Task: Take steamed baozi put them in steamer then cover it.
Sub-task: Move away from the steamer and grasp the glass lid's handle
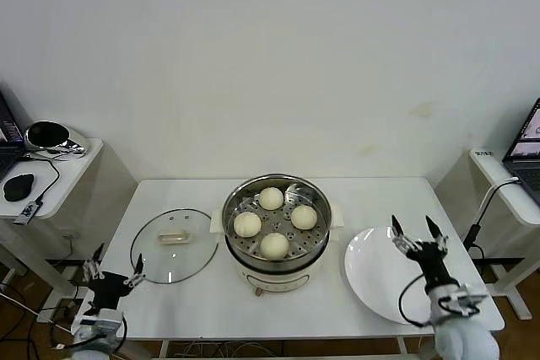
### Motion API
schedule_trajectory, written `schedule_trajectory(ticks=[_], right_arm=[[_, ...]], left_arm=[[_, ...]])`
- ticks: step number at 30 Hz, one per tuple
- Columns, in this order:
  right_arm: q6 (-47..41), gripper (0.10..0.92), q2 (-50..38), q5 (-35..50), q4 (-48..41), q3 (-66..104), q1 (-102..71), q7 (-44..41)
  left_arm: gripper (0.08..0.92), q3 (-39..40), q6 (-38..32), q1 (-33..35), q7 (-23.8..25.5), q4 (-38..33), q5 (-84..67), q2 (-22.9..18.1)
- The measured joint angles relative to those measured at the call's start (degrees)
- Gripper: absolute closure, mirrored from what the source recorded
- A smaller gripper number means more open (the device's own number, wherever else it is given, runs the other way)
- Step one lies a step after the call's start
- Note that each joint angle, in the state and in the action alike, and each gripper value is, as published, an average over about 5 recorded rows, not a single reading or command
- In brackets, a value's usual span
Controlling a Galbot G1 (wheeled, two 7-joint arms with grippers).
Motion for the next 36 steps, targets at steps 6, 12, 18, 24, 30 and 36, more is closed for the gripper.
schedule_trajectory(ticks=[6, 12, 18, 24, 30, 36], right_arm=[[0.79, 0.203, 1.60, 0.52, 1.11, 1.54, -3.31, 0.66], [1.56, 0.203, 3.26, 0.44, 2.04, 2.44, -5.63, 1.02], [2.15, 0.203, 3.76, 0.29, 2.87, 3.55, -7.51, 1.22], [2.53, 0.203, 3.91, 0.35, 3.12, 5.17, -8.18, 1.49], [3.03, 0.203, 4.36, 0.23, 2.62, 5.99, -8.41, 1.54], [3.37, 0.203, 4.97, -0.39, 2.19, 6.30, -8.44, 1.55]], left_arm=[[0.177, 3.70, -3.08, -1.81, -5.77, 3.56, 17.85, 4.31], [0.177, 7.36, -4.29, -4.58, -10.06, 7.06, 29.13, 6.94], [0.177, 10.26, -3.57, -8.11, -10.92, 12.06, 34.40, 8.20], [0.177, 12.32, -3.06, -10.86, -8.74, 16.36, 37.59, 9.00], [0.177, 14.34, -2.89, -13.28, -7.36, 19.51, 39.81, 9.13], [0.177, 16.21, -2.52, -15.47, -6.14, 21.93, 41.21, 8.86]])
